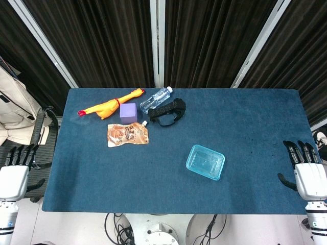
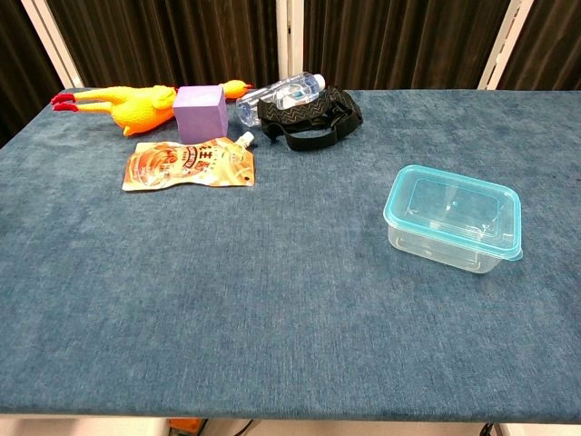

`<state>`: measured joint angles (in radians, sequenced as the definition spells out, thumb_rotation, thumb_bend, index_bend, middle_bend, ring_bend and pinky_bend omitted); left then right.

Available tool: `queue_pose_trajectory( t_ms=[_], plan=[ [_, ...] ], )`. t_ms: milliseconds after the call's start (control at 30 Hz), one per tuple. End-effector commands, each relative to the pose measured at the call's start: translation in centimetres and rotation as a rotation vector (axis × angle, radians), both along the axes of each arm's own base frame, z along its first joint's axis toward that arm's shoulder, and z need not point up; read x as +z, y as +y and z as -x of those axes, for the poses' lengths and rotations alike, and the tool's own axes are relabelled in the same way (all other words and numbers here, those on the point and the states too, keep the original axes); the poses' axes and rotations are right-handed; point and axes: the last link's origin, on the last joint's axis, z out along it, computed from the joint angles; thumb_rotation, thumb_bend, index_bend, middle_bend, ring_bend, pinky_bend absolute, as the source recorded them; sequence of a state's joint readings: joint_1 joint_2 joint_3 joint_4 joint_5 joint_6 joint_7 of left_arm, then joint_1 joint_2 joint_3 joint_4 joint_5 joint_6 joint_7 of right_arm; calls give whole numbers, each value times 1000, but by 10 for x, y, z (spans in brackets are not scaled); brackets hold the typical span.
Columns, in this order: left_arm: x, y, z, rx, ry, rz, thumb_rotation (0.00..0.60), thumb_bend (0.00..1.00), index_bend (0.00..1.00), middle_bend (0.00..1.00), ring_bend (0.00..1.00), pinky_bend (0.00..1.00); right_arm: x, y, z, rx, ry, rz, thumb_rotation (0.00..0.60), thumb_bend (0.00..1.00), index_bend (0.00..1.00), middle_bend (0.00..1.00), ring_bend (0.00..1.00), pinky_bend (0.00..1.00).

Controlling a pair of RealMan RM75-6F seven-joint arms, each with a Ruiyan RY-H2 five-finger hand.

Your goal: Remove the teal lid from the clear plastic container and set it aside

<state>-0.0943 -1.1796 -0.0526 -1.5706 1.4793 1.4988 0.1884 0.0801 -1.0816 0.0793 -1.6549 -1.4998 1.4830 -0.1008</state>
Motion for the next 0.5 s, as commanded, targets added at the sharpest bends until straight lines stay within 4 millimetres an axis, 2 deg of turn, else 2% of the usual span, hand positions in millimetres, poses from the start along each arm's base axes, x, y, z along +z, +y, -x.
queue_pose_trajectory(
  t_ms=[33,333,500],
  plan=[
    [-3,1,1,17,-2,20,600,0,69,56,0,0,-4,-4,-1,-4,-13,-19,600,98,0,124,0,50],
    [0,3,-5,0,-10,13,600,0,69,57,0,0,-7,-8,-3,4,-26,-50,600,98,0,134,0,50],
    [-2,1,-7,-7,-14,18,600,0,69,56,0,0,-17,-9,-1,-11,-61,-125,600,98,0,193,0,50]
  ],
)
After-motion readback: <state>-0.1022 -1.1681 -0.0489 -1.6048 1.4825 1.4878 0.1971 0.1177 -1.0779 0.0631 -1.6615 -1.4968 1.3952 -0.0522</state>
